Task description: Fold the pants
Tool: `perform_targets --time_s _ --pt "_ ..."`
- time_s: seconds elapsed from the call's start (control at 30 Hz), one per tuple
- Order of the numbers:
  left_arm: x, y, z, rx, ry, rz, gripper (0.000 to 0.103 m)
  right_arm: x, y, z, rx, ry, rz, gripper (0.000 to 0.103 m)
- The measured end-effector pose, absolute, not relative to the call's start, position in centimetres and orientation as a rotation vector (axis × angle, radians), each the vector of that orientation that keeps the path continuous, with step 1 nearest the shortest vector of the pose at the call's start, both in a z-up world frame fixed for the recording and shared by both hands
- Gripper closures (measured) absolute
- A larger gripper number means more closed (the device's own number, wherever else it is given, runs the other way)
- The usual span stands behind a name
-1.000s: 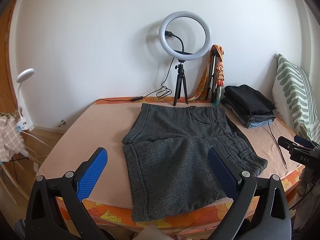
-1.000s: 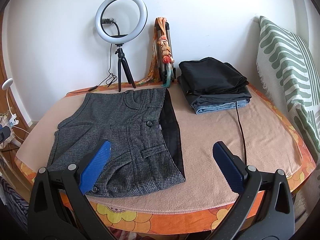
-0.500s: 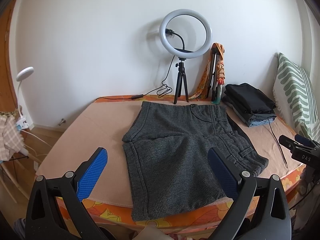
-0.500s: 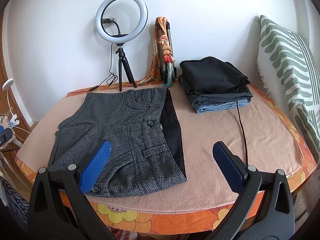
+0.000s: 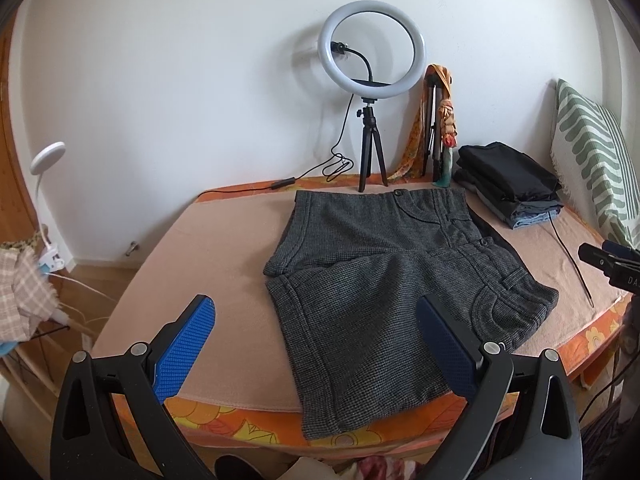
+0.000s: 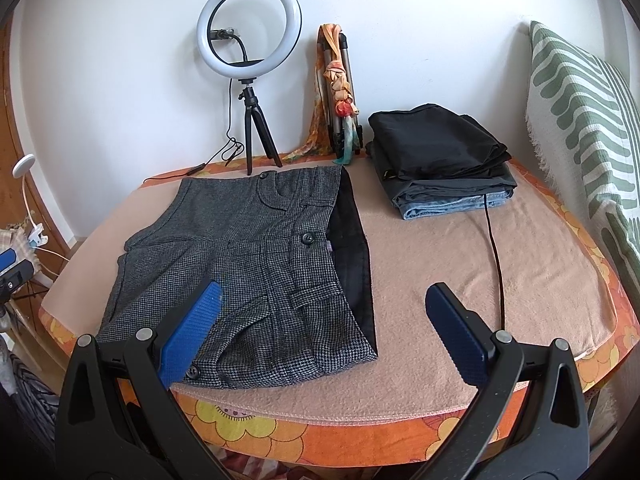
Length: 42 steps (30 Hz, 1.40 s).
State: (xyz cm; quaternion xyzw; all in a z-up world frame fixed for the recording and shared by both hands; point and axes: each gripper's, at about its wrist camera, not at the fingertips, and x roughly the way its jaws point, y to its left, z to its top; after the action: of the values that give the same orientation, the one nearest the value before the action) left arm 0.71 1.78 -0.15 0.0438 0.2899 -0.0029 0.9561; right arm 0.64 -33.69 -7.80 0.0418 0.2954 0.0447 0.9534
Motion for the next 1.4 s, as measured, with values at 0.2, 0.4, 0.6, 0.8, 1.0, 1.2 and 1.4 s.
perform_targets --time_s 0.2,0.4,0.6,0.8,1.0,1.2,1.4 --pt "1.4 4.1 -1.3 0.149 0.631 -0.063 0.003 1.0 -33.1 -7.1 -0.011 0.583 0.184 0.000" --pt "1.9 5.6 -3.7 0.168 0.717 -0.157 0.018 1.9 -32.3 -7.7 -0.126 0.608 0.299 0.000" --pt "1.7 5.4 -6.3 0.205 0.836 -0.291 0.036 1.5 -29.4 -10.3 -0.398 0.694 0.434 0.003" --pt "0.5 4.3 -7.2 0.320 0.860 -0.367 0.037 1.0 -27.1 -13.3 -0.628 0.776 0.553 0.020" --pt "-0.7 2.7 -8.7 0.440 0.892 -0.456 0.050 1.8 -26.5 -15.4 -0.674 0.833 0.580 0.026" --pt "-1.3 1.4 -9.8 0.525 0.892 -0.514 0.050 2.9 -25.6 -16.6 -0.724 0.849 0.584 0.026" --pt "-0.7 0.8 -10.7 0.592 0.878 -0.497 0.050 3.1 -25.1 -17.9 -0.783 0.869 0.583 0.033"
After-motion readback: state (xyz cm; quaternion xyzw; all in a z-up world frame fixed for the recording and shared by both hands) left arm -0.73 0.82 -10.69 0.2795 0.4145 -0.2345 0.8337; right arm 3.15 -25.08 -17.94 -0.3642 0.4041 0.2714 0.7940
